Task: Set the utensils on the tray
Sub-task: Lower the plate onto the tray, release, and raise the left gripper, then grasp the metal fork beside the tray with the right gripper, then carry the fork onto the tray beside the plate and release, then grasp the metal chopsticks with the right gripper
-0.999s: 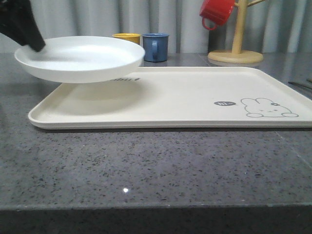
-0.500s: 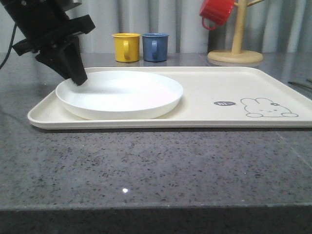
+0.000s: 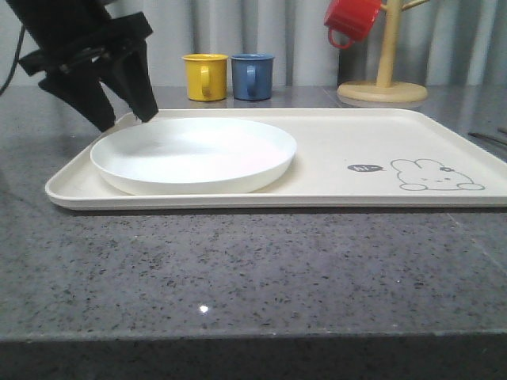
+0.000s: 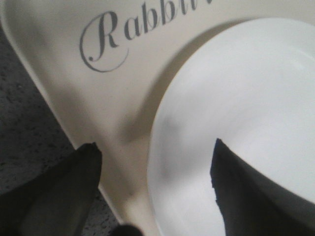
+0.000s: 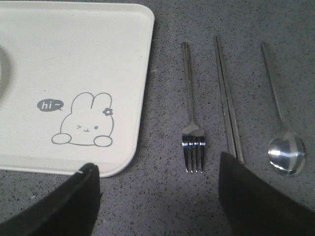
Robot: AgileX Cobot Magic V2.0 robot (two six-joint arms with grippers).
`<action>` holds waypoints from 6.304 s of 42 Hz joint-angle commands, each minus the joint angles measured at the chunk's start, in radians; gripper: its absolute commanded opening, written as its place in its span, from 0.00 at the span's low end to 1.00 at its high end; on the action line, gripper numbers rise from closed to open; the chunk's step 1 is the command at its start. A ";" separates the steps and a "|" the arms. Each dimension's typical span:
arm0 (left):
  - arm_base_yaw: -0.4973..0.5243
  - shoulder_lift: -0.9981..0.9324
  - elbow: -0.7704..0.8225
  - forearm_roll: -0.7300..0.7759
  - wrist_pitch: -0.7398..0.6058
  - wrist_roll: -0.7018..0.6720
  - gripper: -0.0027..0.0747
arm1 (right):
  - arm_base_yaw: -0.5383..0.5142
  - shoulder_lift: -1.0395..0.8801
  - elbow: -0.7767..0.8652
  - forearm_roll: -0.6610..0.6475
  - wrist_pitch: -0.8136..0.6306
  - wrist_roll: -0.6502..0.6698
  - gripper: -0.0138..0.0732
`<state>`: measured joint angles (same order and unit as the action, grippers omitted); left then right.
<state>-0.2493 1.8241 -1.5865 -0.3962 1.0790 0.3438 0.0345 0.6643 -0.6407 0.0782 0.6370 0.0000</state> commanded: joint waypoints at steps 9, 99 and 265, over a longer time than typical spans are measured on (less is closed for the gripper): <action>-0.172 -0.245 -0.049 0.317 0.010 -0.132 0.59 | -0.003 0.005 -0.034 -0.006 -0.058 -0.013 0.78; -0.531 -1.197 0.617 0.383 -0.238 -0.195 0.59 | -0.061 0.574 -0.636 -0.085 0.510 -0.029 0.77; -0.531 -1.197 0.617 0.383 -0.238 -0.195 0.59 | -0.199 0.910 -0.801 -0.008 0.623 -0.164 0.55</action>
<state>-0.7734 0.6271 -0.9436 0.0000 0.9121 0.1597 -0.1259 1.5912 -1.4439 0.0673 1.2376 -0.1359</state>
